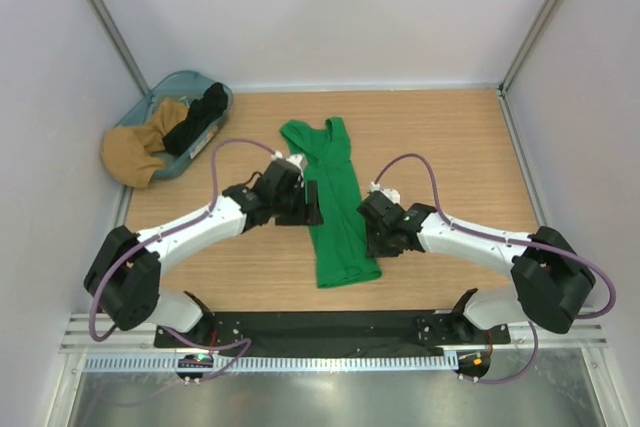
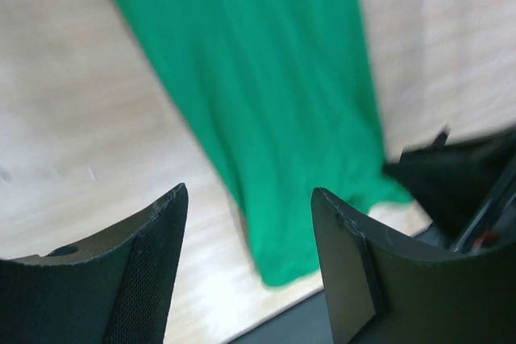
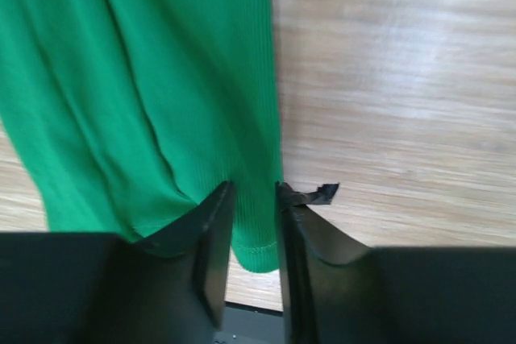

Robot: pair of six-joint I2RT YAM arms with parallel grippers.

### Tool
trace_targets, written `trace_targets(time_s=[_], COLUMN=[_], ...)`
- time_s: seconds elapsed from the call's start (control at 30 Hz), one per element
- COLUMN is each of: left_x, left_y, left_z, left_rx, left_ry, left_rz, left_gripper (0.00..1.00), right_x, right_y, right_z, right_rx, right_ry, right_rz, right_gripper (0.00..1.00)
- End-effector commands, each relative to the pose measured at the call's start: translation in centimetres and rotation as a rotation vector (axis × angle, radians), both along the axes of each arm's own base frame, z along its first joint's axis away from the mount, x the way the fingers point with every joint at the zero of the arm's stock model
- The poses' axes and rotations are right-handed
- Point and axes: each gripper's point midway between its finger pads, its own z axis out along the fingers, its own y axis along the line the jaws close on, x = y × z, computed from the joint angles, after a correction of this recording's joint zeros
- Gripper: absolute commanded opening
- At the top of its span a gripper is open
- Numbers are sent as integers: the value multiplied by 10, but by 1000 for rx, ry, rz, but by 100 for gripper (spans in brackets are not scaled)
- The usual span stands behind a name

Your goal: Fold and stack the tank tops

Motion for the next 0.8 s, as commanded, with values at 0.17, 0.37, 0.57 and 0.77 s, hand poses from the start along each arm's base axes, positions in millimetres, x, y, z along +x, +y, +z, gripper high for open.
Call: trace_targets(time_s=[0.17, 0.37, 0.57, 0.77], left_x=[-82, -124, -141, -150], left_y=[2, 13, 22, 16], left_z=[-23, -39, -59, -66], left_rx=[-72, -87, -78, -87], left_ry=[84, 128, 155, 159], left_rz=[39, 50, 106, 104], left_gripper=[63, 62, 59, 60], right_x=[-48, -68, -69, -72], right_y=[27, 28, 17, 11], right_z=[-20, -17, -9, -20], right_rx=[126, 150, 155, 118], right_ry=[58, 43, 4, 18], right_rz=[63, 52, 44, 55], right_gripper=[29, 33, 45, 46])
